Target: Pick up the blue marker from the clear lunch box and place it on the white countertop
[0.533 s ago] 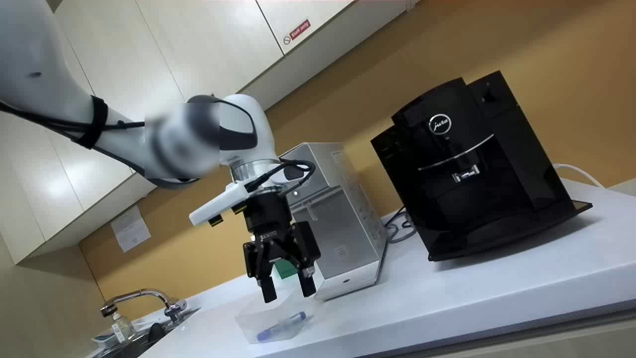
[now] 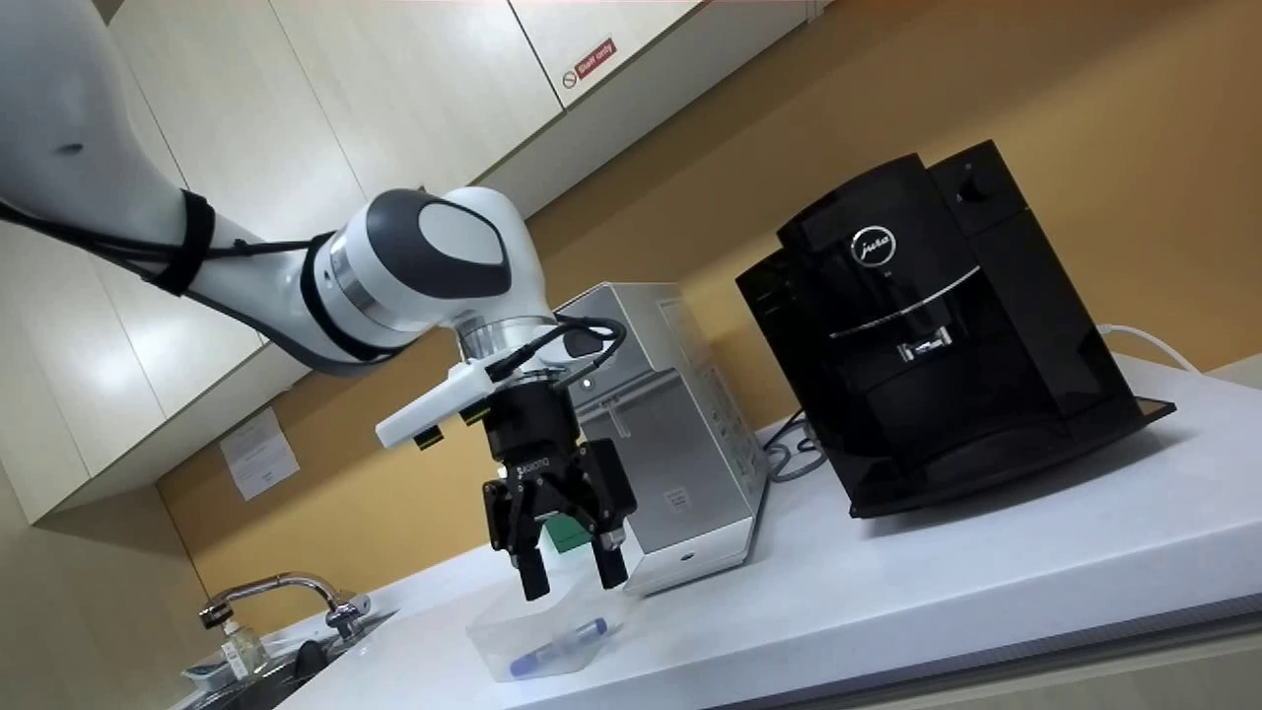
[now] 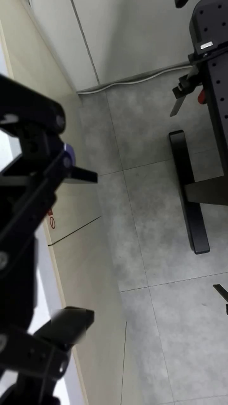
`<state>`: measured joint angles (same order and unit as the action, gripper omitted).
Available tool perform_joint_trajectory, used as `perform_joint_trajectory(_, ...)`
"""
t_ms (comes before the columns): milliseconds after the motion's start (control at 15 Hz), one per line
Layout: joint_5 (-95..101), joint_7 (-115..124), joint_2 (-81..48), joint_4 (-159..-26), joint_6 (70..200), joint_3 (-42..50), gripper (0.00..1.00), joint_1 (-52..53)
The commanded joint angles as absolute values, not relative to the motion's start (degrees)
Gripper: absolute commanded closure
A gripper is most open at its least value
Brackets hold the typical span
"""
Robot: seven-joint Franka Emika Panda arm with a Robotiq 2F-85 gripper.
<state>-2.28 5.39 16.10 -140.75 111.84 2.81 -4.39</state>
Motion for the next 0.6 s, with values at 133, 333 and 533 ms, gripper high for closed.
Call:
perform_joint_trajectory(133, -2.3, 5.4, 16.1, -140.7, 111.8, 2.9, 0.0, -4.3)
perform_joint_trajectory(333, -3.4, 2.6, 16.7, -141.2, 114.0, 2.7, 0.0, -3.3)
perform_joint_trajectory(533, -3.2, -2.3, 17.4, -141.7, 118.7, 1.6, 0.0, -1.1)
